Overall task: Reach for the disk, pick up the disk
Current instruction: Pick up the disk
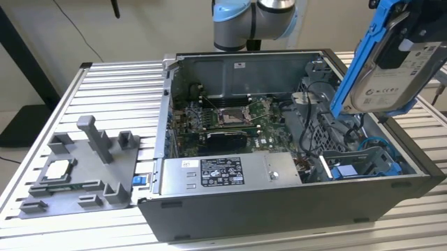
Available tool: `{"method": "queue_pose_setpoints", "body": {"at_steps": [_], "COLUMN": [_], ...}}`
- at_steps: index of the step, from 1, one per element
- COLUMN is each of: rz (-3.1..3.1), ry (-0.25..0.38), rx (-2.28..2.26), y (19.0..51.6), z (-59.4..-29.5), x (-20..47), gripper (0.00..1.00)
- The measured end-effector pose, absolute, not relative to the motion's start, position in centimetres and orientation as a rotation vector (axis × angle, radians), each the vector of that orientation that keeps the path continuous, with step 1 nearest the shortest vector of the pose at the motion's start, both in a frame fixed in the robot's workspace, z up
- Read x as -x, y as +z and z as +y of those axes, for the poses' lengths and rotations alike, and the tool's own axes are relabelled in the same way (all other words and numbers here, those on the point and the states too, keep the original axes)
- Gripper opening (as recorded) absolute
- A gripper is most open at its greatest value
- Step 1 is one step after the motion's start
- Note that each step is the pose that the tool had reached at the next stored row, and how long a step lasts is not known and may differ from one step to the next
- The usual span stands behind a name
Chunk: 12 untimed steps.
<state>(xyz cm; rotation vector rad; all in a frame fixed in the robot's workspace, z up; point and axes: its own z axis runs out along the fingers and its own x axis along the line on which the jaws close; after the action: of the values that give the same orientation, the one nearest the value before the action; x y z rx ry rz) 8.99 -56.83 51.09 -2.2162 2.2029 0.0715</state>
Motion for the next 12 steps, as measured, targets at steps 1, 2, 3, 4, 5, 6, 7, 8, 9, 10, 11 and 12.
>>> {"method": "queue_pose_setpoints", "body": {"at_steps": [1, 2, 3, 4, 5, 6, 7, 8, 9, 10, 11, 12], "rz": [2.203, 2.203, 2.203, 2.203, 2.203, 2.203, 2.203, 2.203, 2.203, 2.203, 2.203, 2.203], "ry": [0.071, 0.071, 0.071, 0.071, 0.071, 0.071, 0.071, 0.071, 0.071, 0.071, 0.071, 0.072], "rx": [2.216, 2.217, 2.216, 2.216, 2.216, 2.216, 2.216, 2.216, 2.216, 2.216, 2.216, 2.216], "y": [50.9, 50.7, 50.5, 50.4, 50.2, 50.0, 49.8, 49.6, 49.4, 49.3, 49.1, 48.9], "z": [-57.0, -57.3, -57.5, -57.8, -58.0, -58.3, -58.5, -58.7, -58.9, -59.1, -59.3, -59.5], "x": [-9.0, -9.0, -9.1, -9.1, -9.1, -9.1, -9.2, -9.2, -9.3, -9.3, -9.4, -9.4], "gripper": [0.00, 0.00, 0.00, 0.00, 0.00, 0.00, 0.00, 0.00, 0.00, 0.00, 0.00, 0.00]}}
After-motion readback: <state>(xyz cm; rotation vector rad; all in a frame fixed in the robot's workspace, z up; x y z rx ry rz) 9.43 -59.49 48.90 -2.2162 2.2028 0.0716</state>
